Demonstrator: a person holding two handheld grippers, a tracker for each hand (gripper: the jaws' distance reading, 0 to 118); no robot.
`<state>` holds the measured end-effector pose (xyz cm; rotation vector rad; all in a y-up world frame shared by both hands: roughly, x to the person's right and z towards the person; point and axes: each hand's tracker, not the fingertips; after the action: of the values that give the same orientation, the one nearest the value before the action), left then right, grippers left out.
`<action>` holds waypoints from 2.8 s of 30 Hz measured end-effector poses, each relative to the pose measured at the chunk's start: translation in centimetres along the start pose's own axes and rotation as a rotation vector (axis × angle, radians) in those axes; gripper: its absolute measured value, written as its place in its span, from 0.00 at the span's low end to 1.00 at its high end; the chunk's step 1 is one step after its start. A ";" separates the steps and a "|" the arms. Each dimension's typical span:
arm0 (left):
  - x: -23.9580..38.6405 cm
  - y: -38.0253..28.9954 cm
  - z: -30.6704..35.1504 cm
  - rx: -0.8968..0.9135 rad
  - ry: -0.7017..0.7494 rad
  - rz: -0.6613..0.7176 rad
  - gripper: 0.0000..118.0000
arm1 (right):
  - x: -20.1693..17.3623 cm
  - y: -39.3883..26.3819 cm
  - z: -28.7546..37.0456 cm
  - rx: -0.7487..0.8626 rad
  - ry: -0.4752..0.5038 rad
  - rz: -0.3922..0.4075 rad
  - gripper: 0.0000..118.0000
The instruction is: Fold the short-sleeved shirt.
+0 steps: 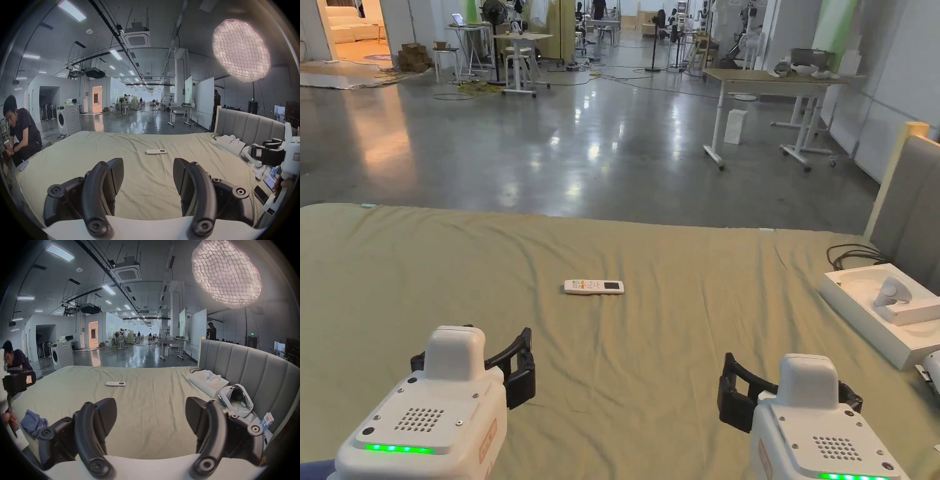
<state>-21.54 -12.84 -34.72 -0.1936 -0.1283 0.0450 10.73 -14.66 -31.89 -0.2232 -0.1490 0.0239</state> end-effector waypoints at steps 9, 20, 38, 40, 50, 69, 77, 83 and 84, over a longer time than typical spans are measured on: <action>-1.5 0.6 0.0 0.006 -0.062 0.073 0.57 | 0.3 0.1 0.5 0.053 0.030 -0.036 0.97; -1.7 0.9 0.1 0.102 -0.108 0.081 0.57 | 0.4 1.0 0.3 0.063 0.036 -0.040 0.98; -1.2 0.7 -0.5 0.034 -0.098 0.033 0.57 | 0.5 2.4 -0.8 -0.074 -0.010 -0.224 0.98; -1.3 0.7 -0.6 0.031 -0.100 0.037 0.57 | 0.1 2.9 -1.1 -0.104 -0.032 -0.200 0.98; -1.6 0.5 -0.6 0.013 -0.101 0.057 0.57 | -2.2 3.6 -1.8 -0.186 -0.179 -0.067 0.98; -2.5 0.1 -0.6 -0.012 -0.110 0.085 0.57 | -0.8 4.3 -1.6 -0.222 -0.006 -0.193 0.98; -2.7 0.2 -0.7 -0.009 -0.103 0.081 0.57 | 0.3 3.5 -1.7 -0.195 0.074 -0.260 0.98; -2.6 0.4 -0.7 -0.003 -0.101 0.077 0.57 | 0.1 3.2 -2.0 -0.196 0.028 -0.240 0.98; -2.6 0.5 -0.7 -0.002 -0.100 0.073 0.57 | 0.0 3.2 -2.0 -0.193 0.023 -0.228 0.98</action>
<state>-24.03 -12.67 -35.79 -0.1982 -0.2213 0.1277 11.03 -12.02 -34.52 -0.3981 -0.1528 -0.2205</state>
